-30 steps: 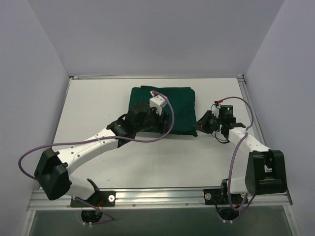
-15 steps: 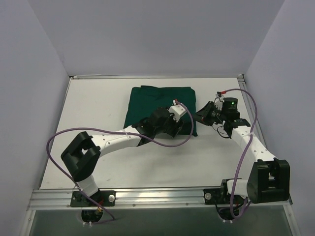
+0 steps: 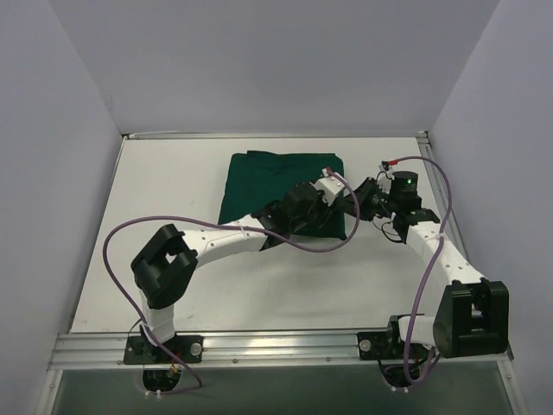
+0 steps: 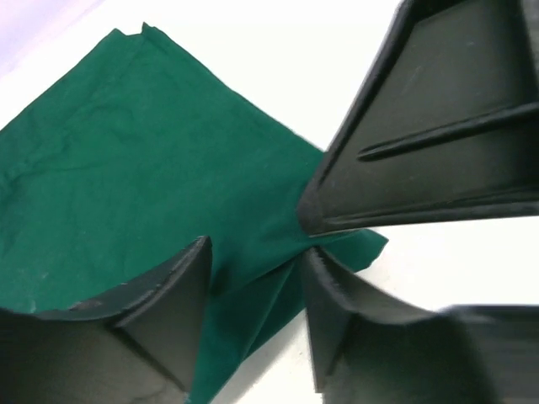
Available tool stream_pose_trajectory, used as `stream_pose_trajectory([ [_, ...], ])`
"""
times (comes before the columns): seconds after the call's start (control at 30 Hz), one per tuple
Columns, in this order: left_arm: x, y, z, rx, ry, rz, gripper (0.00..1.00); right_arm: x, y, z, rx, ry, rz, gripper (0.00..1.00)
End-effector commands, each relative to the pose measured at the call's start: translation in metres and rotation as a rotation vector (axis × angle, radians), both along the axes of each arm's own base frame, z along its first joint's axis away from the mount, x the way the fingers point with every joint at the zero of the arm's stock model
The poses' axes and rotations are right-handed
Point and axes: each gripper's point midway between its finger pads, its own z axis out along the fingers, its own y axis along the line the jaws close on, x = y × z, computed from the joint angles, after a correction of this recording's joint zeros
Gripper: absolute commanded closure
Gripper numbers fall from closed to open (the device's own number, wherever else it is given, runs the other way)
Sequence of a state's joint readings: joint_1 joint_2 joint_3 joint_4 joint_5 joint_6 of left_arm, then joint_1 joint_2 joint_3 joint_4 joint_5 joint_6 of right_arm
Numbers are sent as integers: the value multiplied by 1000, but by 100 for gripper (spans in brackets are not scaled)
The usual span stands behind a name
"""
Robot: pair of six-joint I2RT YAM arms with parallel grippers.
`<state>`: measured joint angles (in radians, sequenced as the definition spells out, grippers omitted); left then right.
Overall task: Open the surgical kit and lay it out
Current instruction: Open the surgical kit at the center of the board.
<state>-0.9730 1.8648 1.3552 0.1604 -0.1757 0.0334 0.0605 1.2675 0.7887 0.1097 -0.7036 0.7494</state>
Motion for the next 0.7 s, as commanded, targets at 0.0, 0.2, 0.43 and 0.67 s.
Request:
stream_pose_trajectory([
  [0.0,18,2,15,-30,-1,43,52,0,7,28,33,-76,32,100],
  [0.2,56,47,25,-107,90,179,98,7,1,33,-14,-86,10,53],
  [0.43,106,206,67,-211,137,567,98,20,-39,51,-294,-122,-83,20],
  [0.67,85,428,107,-327,116,1111,98,31,-19,42,-293,-132,3,22],
])
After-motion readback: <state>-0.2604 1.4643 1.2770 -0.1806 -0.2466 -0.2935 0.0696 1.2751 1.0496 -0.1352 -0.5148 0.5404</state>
